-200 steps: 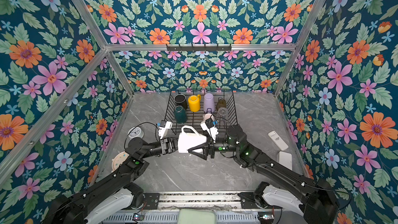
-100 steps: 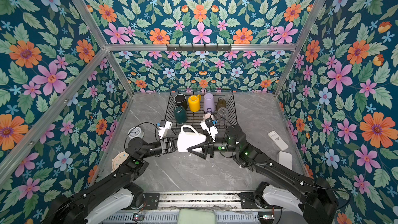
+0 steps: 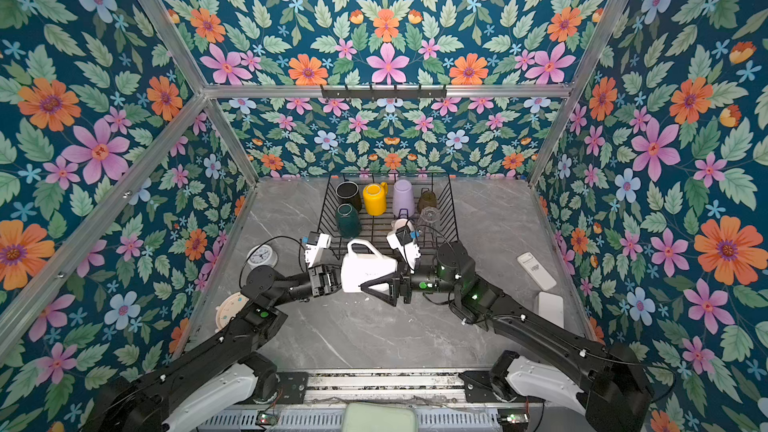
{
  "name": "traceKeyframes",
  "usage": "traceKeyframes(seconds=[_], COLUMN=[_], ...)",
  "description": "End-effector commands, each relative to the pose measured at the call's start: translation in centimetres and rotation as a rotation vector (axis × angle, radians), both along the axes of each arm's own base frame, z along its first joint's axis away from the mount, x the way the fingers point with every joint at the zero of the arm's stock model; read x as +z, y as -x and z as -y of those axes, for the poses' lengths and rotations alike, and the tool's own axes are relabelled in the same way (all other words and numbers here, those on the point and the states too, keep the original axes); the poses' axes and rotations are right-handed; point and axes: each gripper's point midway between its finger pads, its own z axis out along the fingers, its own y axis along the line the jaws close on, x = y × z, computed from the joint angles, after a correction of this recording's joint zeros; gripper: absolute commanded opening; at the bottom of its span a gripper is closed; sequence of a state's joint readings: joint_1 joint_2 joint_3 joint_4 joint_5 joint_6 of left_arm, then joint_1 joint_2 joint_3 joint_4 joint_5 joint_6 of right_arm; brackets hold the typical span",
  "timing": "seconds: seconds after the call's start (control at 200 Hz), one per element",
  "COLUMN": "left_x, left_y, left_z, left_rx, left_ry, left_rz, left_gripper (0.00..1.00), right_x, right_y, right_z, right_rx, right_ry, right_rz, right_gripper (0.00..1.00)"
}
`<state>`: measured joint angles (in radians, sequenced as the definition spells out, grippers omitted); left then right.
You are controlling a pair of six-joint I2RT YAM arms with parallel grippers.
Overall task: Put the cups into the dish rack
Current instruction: 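Hold the cream mug up and close the right gripper on it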
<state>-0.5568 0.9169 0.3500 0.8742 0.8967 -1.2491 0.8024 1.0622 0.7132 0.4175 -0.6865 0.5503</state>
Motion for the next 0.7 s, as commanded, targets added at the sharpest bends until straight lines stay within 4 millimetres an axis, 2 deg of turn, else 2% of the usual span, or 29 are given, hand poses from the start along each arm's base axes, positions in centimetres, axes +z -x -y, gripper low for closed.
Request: traceKeyframes(seconds=[0.0, 0.07, 0.265, 0.4, 0.5, 0.585, 0.695], left_x=[1.13, 1.10, 1.09, 0.94, 0.98, 0.90, 0.86], left_y=[0.56, 0.56, 0.61, 0.55, 0.49, 0.36, 0.31], left_z=[-0.06, -0.07, -0.08, -0.06, -0.03, 0.00, 0.01], left_rx=[-0.008, -0.008, -0.009, -0.008, -0.005, -0.002, 0.000], left_ry=[0.022, 0.021, 0.021, 0.018, 0.015, 0.009, 0.004], left_rz=[0.103, 0.101, 0.101, 0.095, 0.096, 0.093, 0.091], left_gripper=[0.00, 0.00, 0.00, 0.00, 0.00, 0.00, 0.00], right_x=[2.09, 2.14, 2.12, 2.20, 2.04, 2.00, 2.20], right_y=[-0.69, -0.59, -0.57, -0.45, -0.43, -0.39, -0.39], right_z=[0.06, 0.04, -0.03, -0.10, -0.15, -0.11, 0.22], right_rx=[-0.048, -0.047, -0.046, -0.039, -0.039, -0.039, -0.053], right_ry=[-0.068, -0.068, -0.068, -0.062, -0.042, -0.023, -0.001], right_rz=[0.011, 0.015, 0.014, 0.025, 0.032, 0.041, 0.066], right_gripper=[0.70, 0.75, 0.75, 0.50, 0.39, 0.33, 0.33])
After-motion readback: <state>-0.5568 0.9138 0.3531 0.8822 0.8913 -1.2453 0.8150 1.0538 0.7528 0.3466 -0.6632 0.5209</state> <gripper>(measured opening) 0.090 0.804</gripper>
